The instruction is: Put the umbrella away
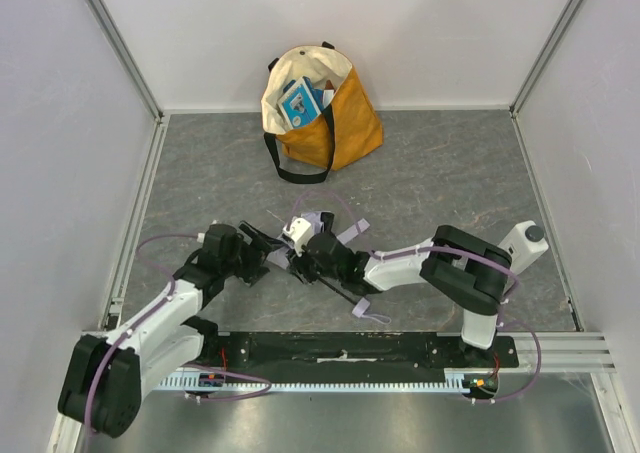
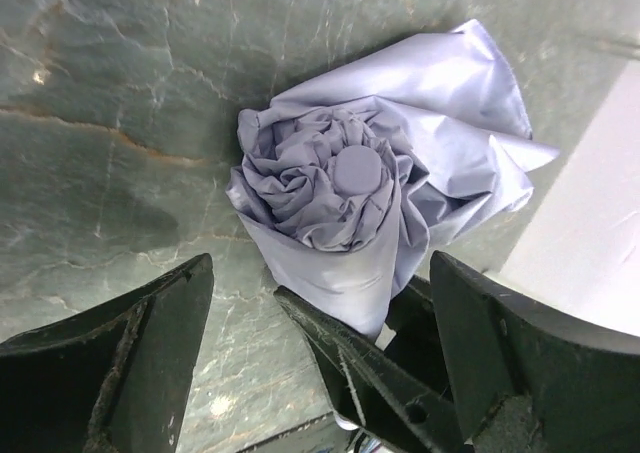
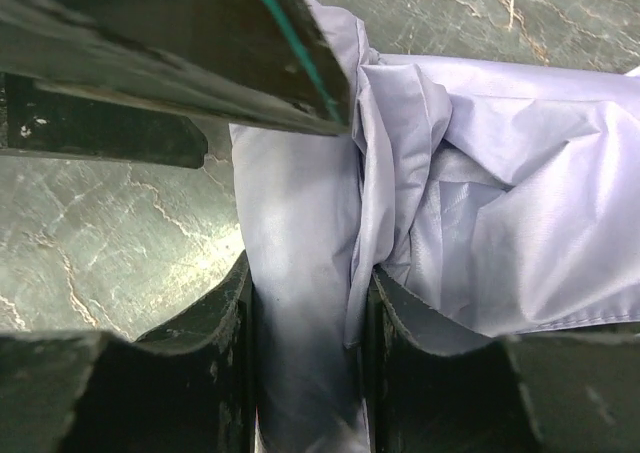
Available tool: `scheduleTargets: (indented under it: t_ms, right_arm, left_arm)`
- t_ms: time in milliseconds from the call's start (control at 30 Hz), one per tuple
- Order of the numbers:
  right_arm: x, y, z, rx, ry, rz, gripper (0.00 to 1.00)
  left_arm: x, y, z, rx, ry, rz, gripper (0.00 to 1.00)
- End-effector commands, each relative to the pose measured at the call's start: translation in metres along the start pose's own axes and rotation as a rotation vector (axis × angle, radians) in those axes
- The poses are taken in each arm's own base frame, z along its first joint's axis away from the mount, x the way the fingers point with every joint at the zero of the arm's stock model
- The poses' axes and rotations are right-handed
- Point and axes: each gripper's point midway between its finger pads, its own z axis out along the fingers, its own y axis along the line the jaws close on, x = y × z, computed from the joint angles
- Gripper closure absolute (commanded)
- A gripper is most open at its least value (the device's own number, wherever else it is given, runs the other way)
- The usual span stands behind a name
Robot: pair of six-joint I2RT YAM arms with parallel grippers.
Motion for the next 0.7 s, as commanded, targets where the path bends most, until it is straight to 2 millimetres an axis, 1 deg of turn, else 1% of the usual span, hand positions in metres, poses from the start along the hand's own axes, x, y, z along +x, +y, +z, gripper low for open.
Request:
scheduleTargets:
  t_ms: [0, 33, 100, 233, 400, 533, 633, 667]
  right_arm:
    - [0.129, -0.002, -0.02, -0.164, 0.422, 0.099, 1.0]
    - [0.13, -0.003, -0.019, -0.19, 0.428, 0.111, 1.0]
    - [0.13, -0.006, -0.017, -0.236, 0.423, 0.162, 1.0]
    - [0.128, -0.006, -0.013, -0.348, 0.439, 0.306, 1.0]
    - [0.13, -0.007, -0.008, -0.408, 0.512, 0.497, 1.0]
    - [0.126, -0.01, -0.007, -0.45, 0.534, 0.626, 1.0]
    - [0.12, -0.009, -0.006, -0.483, 0.54, 0.678, 1.0]
    - [0.121, -0.007, -0.006, -0.502, 0.551, 0.694, 1.0]
  left_arm:
    - [-0.022, -0.026, -0.008, 0.175, -0.1, 0.033, 0.06]
    - [-0.025, -0.034, -0.012, 0.215, -0.121, 0.044, 0.06]
    - [-0.029, -0.037, -0.017, 0.245, -0.144, 0.061, 0.06]
    - [-0.026, -0.033, -0.019, 0.26, -0.145, 0.084, 0.05]
    - [-0.011, -0.013, -0.012, 0.219, -0.078, 0.048, 0.04]
    - [-0.007, -0.007, -0.007, 0.245, -0.065, -0.001, 0.04]
    - [-0.005, -0.009, -0.001, 0.252, -0.047, -0.024, 0.04]
    - [-0.005, -0.01, 0.003, 0.256, -0.038, -0.033, 0.04]
